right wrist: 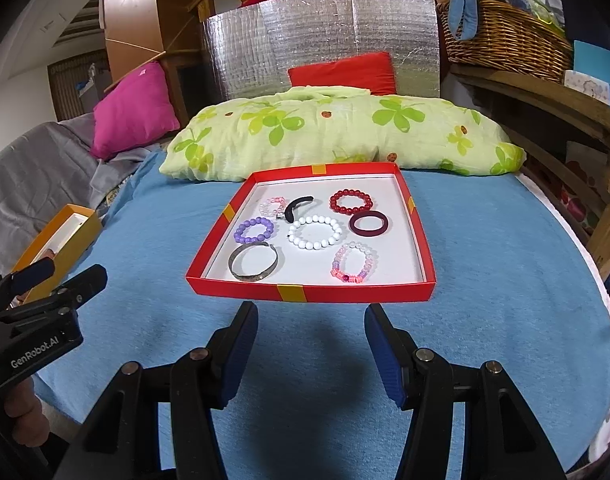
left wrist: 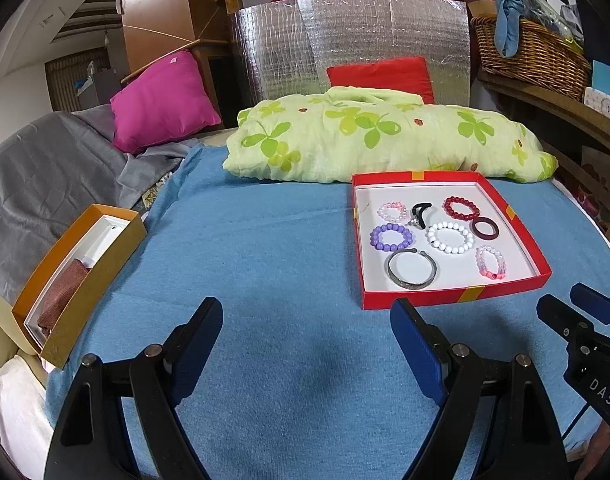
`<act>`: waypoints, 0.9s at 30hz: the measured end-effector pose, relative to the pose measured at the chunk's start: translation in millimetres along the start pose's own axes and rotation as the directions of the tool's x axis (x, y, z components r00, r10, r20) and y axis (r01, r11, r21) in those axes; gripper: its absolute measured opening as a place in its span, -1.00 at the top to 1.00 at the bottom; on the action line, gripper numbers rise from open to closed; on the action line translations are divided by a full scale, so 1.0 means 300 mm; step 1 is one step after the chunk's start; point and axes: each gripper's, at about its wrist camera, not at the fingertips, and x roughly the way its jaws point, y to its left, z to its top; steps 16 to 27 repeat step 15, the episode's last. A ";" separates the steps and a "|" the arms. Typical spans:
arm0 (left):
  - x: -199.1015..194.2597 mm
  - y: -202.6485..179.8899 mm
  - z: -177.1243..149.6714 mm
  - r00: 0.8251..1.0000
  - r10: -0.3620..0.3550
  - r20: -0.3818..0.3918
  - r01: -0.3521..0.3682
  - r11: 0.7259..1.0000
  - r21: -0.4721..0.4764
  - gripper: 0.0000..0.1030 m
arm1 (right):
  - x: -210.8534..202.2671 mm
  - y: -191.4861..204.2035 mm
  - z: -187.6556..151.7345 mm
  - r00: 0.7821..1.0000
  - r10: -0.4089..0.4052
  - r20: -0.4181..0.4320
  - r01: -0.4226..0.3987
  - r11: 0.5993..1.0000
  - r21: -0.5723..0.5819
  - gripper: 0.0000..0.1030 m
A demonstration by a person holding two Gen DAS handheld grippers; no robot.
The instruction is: Organize jewelry
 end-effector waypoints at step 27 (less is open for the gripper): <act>0.025 0.049 0.014 1.000 -0.006 0.012 0.007 0.999 -0.053 -0.67 | -0.036 -0.036 0.015 0.999 -0.009 0.033 0.008 1.000 0.010 -0.16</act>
